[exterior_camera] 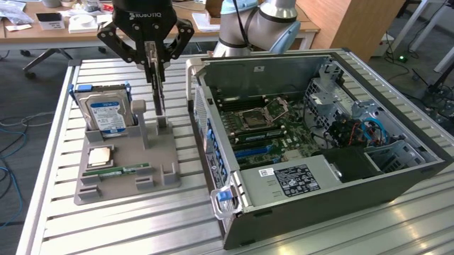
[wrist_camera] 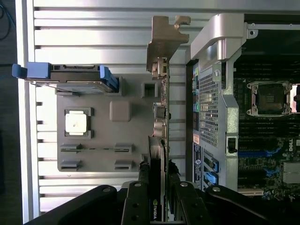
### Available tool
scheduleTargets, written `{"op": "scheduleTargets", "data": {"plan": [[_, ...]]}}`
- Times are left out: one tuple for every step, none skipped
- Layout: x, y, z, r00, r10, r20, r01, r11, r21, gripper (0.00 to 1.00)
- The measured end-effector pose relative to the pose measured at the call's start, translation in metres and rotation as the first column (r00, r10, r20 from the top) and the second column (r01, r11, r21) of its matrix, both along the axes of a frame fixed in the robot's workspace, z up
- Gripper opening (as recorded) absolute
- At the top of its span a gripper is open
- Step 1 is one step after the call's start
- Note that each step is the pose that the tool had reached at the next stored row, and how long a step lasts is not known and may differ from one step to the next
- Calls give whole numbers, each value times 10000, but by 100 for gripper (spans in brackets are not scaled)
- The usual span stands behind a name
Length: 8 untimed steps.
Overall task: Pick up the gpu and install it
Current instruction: 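Pick up the gpu and move the gpu toward the slot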
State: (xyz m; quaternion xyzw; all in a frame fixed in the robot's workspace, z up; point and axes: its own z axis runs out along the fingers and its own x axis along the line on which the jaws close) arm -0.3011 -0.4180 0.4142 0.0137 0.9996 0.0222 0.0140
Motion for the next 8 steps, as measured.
{"op": "scheduleTargets", "data": {"plan": [[0,0,0,10000,0,1,0,10000,0,26],[0,0,0,10000,0,0,0,10000,0,26],[0,0,0,10000,0,0,0,10000,0,26],[0,0,0,10000,0,0,0,10000,0,26],[0,0,3,10000,0,0,0,10000,-1,26],[0,0,9,10000,0,-3,0,10000,-2,26],[0,0,17,10000,0,-2,0,10000,-2,26],[0,0,26,10000,0,-1,0,10000,-1,26]]}}
